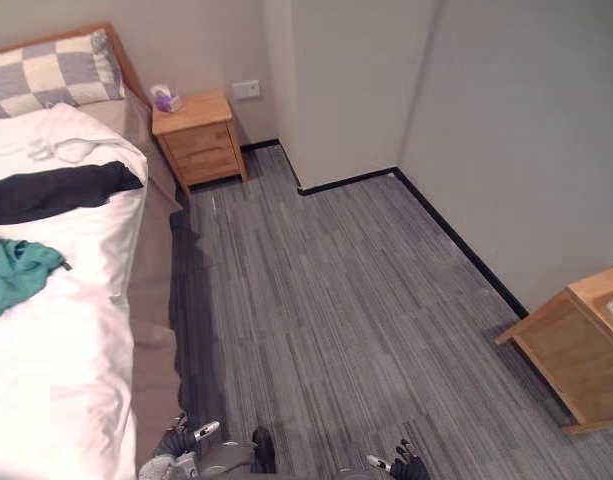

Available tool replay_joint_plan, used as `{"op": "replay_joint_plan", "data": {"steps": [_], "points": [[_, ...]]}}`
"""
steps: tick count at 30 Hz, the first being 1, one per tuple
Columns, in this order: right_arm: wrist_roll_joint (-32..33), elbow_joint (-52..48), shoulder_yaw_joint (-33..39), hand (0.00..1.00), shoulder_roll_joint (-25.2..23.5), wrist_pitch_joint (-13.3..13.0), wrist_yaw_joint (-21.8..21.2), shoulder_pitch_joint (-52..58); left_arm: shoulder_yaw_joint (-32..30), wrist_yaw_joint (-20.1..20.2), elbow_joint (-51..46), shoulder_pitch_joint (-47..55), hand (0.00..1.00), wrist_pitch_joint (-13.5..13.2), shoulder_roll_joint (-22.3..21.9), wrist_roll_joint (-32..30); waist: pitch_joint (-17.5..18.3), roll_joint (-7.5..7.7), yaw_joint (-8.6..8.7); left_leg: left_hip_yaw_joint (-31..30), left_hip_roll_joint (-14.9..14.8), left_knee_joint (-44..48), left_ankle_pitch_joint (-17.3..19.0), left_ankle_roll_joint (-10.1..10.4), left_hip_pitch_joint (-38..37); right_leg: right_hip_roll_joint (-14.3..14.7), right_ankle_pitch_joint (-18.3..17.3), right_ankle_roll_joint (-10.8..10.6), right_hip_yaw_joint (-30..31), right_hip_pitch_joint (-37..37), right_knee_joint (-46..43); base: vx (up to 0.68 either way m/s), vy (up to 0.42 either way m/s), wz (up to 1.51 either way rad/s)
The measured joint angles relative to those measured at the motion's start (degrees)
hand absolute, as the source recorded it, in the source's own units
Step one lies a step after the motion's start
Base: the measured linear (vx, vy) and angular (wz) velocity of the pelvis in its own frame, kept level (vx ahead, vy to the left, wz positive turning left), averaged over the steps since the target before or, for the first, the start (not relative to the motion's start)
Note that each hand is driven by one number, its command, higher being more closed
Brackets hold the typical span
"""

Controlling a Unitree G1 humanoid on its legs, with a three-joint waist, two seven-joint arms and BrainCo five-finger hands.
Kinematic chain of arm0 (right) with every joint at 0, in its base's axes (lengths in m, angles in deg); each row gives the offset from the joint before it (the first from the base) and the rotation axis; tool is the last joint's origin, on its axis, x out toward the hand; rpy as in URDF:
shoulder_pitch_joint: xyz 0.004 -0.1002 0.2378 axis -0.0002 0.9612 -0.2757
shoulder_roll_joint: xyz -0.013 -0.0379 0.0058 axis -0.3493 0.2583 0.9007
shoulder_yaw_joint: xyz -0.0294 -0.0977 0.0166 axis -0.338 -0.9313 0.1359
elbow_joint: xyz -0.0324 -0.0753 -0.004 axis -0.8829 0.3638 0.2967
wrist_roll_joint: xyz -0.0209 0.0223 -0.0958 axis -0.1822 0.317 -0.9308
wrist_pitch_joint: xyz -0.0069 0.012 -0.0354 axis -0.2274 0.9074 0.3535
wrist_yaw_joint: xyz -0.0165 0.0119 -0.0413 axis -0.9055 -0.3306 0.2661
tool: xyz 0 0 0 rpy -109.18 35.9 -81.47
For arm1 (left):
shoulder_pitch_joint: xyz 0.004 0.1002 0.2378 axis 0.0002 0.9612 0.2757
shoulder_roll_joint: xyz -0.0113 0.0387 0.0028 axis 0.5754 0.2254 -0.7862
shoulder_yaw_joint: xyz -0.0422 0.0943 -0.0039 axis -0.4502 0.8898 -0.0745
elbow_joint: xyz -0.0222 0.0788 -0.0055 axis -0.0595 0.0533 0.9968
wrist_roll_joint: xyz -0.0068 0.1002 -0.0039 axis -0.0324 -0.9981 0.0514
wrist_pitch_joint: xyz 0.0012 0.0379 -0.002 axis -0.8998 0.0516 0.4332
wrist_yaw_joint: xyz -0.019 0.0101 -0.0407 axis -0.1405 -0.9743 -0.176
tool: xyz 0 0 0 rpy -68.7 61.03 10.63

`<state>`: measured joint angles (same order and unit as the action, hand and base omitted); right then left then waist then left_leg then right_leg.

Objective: Tidy the bed and pick cloth on bed and put in laundry

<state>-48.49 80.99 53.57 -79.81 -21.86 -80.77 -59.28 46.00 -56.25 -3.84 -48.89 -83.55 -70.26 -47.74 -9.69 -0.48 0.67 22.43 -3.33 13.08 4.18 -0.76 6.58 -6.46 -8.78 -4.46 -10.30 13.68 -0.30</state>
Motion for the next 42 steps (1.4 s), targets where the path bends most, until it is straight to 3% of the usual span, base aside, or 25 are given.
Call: {"op": "replay_joint_plan", "data": {"steps": [3,5,6,8,9,11,14,15,17,20,21,22,26,27,28,29,31,32,34,36,37,39,40,41,42], "points": [[-0.1,0.1,0.0,0.00,-0.1,0.8,0.5,0.2,0.8,0.0,0.0,-0.1,0.00,0.5,0.4,2.2,0.1,0.27,-0.69,3.5,0.9,1.5,3.8,-2.3,0.3,-1.2,0.9,-1.8,-3.1,0.5,-1.7,0.33,0.204,0.45],[0.0,0.2,0.1,0.00,0.0,2.0,0.9,0.1,0.8,-0.1,0.0,-0.2,0.00,1.4,0.6,2.1,0.4,0.38,-1.48,2.1,1.9,1.0,6.1,-3.8,-1.6,-2.5,-0.4,-3.8,-3.2,-1.9,-11.0,0.35,0.201,0.47],[0.0,0.2,0.4,0.00,0.2,2.2,0.9,0.1,0.9,-0.1,0.0,-0.2,0.00,1.5,0.7,2.1,0.5,0.54,-1.65,1.5,2.3,0.9,6.9,-4.2,-2.4,-3.3,-1.1,-4.8,-3.5,-4.7,-19.2,0.37,0.180,0.53],[0.6,0.3,1.3,0.00,-0.7,2.4,0.8,0.2,1.0,-0.1,0.2,0.0,0.00,1.7,1.6,1.4,0.9,2.11,-1.43,-2.7,4.8,-0.5,8.3,-5.3,-6.4,-7.2,3.3,-7.8,-2.8,-12.0,-40.7,0.33,0.125,0.82],[1.0,0.4,1.5,0.00,-1.1,2.3,0.8,0.1,1.0,-0.1,0.2,0.0,0.00,1.6,2.0,0.9,0.7,2.27,-1.02,-4.8,5.7,-1.3,8.9,-5.5,-8.1,-8.1,2.8,-8.5,-2.0,-14.7,-48.1,0.35,0.059,1.16],[2.0,0.3,1.3,0.00,-1.3,2.6,0.8,0.1,1.3,-0.4,1.2,0.1,0.00,1.5,2.5,0.7,1.0,2.75,-0.51,-9.6,6.2,-3.7,9.3,-5.4,-12.8,-8.1,-1.3,-7.1,-1.6,-18.2,-56.3,0.40,-0.001,1.27],[5.0,0.4,1.1,0.00,-0.9,2.5,0.8,-0.6,3.4,-1.5,1.3,-0.5,0.00,1.7,2.9,-1.1,0.9,2.45,0.01,-16.1,5.9,-6.8,9.5,-5.5,-16.8,-6.1,-5.7,-3.7,-1.5,-24.5,-52.5,0.34,-0.102,1.08],[6.3,0.3,1.1,0.00,-0.5,2.5,0.7,-1.3,3.7,-1.5,1.3,-0.7,0.00,1.8,2.6,-2.1,0.5,1.63,0.55,-18.8,4.5,-7.1,10.2,-4.8,-17.8,-4.4,-6.9,-2.1,-1.7,-26.9,-46.4,0.44,-0.216,1.29],[8.7,0.5,1.0,0.00,-0.2,2.7,1.1,-1.6,3.9,-1.3,1.3,-0.8,0.00,2.2,2.5,-5.1,0.3,0.64,1.42,-22.5,1.9,-7.3,11.4,-3.2,-18.8,-1.9,-5.1,-1.2,-1.7,-29.3,-33.2,0.37,-0.228,1.19],[11.8,0.7,0.3,0.00,-0.4,3.2,1.6,-1.7,4.3,-1.3,1.3,-1.0,0.00,1.8,2.8,-8.2,0.2,1.57,1.45,-23.3,-0.1,-9.0,14.0,0.5,-23.4,-1.9,5.5,-1.2,-1.6,-30.3,-12.4,0.47,-0.318,0.72],[12.2,1.1,0.0,0.00,-0.2,3.3,1.7,-1.5,4.2,-1.4,1.9,-0.6,0.00,1.2,2.7,-9.2,0.4,1.36,1.66,-22.5,-1.3,-9.2,15.4,2.1,-25.7,-1.0,12.9,1.5,-2.0,-29.4,-12.9,0.53,-0.328,-0.03],[12.4,1.9,0.0,0.00,1.2,3.6,1.8,-2.8,4.8,-1.3,2.5,-1.0,0.00,0.5,1.8,-11.3,0.4,-1.03,1.36,-19.6,-3.2,-8.8,14.8,2.8,-26.7,1.1,10.0,3.4,-2.2,-30.2,-16.2,0.51,-0.309,-0.25],[13.8,2.0,0.1,0.00,1.5,4.2,2.2,-5.0,5.4,-1.9,2.5,-1.7,0.00,-0.3,0.6,-15.9,-0.3,-2.25,2.49,-14.9,-6.2,0.9,11.6,7.3,-26.3,4.6,1.3,7.4,-1.4,-31.3,-26.1,0.52,-0.328,-0.45],[14.2,1.9,0.0,0.00,1.5,4.7,2.4,-4.8,5.2,-2.3,2.3,-1.7,0.00,-0.2,0.5,-16.0,-0.3,-2.38,2.72,-15.3,-7.2,8.8,10.4,8.7,-24.1,5.9,-0.4,7.7,-0.7,-29.9,-26.1,0.53,-0.317,-0.70],[14.2,1.6,-0.1,0.00,1.7,5.1,2.4,-4.8,4.4,-2.6,2.2,-1.7,0.00,-0.2,0.0,-16.2,-0.5,-3.15,2.83,-17.5,-9.0,25.9,3.6,9.3,-17.8,8.4,-2.1,8.3,1.6,-26.5,-24.4,0.43,-0.187,-0.88],[14.3,1.4,-0.4,0.00,2.1,5.1,2.5,-4.5,3.4,-2.7,2.2,-1.5,0.00,-0.4,-0.5,-16.3,-1.1,-3.68,2.66,-19.2,-10.3,37.5,0.1,10.2,-12.7,10.6,-2.9,9.7,3.3,-23.7,-22.4,0.43,-0.140,-0.89],[14.3,1.3,-0.4,0.00,2.2,5.1,2.7,-4.2,2.7,-2.8,1.6,-1.5,0.00,-1.6,-1.0,-16.0,-1.7,-4.43,2.61,-20.1,-11.7,52.5,5.4,8.1,-4.4,12.8,-3.9,11.9,5.7,-17.2,-19.5,0.39,-0.062,-0.82],[14.3,1.2,-0.6,0.00,2.1,5.1,2.8,-3.8,2.8,-2.9,0.9,-1.4,0.00,-2.0,-0.9,-16.0,-1.7,-4.08,2.45,-19.8,-11.4,53.4,6.9,7.8,-2.3,13.0,-4.2,12.0,7.1,-14.8,-17.9,0.44,-0.059,-0.76],[14.1,1.3,-0.4,0.00,1.9,5.3,2.6,-3.3,2.7,-2.4,-1.4,-0.4,0.00,-3.6,-1.1,-15.8,-1.7,-3.40,1.40,-18.0,-9.9,48.7,10.3,5.3,3.2,12.7,-3.7,10.9,10.8,-9.0,-13.3,0.46,0.009,-0.81],[13.9,1.3,0.4,0.00,1.2,5.6,2.3,-3.7,2.6,-2.0,-2.9,-0.2,0.00,-5.0,-0.8,-14.8,-1.8,-2.46,0.79,-16.0,-7.1,37.5,12.3,4.4,6.4,11.0,-3.0,9.8,13.1,-5.6,-9.9,0.56,0.133,-0.82],[13.4,1.2,1.4,0.00,0.3,5.7,2.0,-4.1,2.6,-1.7,-3.0,-0.5,0.00,-5.5,-0.4,-13.8,-2.1,-1.25,-0.11,-14.3,-4.6,26.6,12.1,4.4,6.6,8.9,-3.1,8.5,14.2,-3.8,-8.0,0.57,0.196,-0.74],[13.0,0.3,2.0,0.00,-0.5,5.7,1.4,-4.0,2.7,-1.2,-3.4,-0.6,0.00,-6.1,-0.1,-13.6,-2.3,-0.31,-0.47,-12.5,-1.2,9.3,6.5,4.2,6.3,6.1,-4.2,6.1,13.9,-1.6,-6.5,0.48,0.187,-0.49],[12.5,-1.0,2.5,0.00,-0.5,5.6,0.7,-3.2,2.7,-1.2,-3.3,-0.5,0.00,-6.0,-0.7,-12.7,-2.1,-0.92,-0.35,-11.6,-0.6,-1.2,-1.3,3.5,5.9,5.5,-5.5,3.9,13.4,-0.7,-6.4,0.40,0.185,-0.21],[12.2,-1.2,2.5,0.00,-0.5,5.6,0.7,-2.5,2.5,-1.2,-3.3,-0.4,0.00,-6.0,-1.2,-11.8,-2.1,-1.00,-0.61,-10.7,-0.9,-2.5,-6.6,3.1,5.2,5.2,-6.2,3.0,13.4,0.0,-6.4,0.51,0.265,-0.20],[11.8,-1.7,1.9,0.00,-1.8,5.7,0.5,-2.5,1.5,-1.3,-3.1,-0.7,0.00,-5.6,-0.5,-11.1,-1.6,0.33,-1.31,-8.8,1.1,-4.0,-6.1,0.1,3.7,3.1,-6.6,1.8,12.8,0.7,-6.6,0.49,0.273,-0.18]]}}
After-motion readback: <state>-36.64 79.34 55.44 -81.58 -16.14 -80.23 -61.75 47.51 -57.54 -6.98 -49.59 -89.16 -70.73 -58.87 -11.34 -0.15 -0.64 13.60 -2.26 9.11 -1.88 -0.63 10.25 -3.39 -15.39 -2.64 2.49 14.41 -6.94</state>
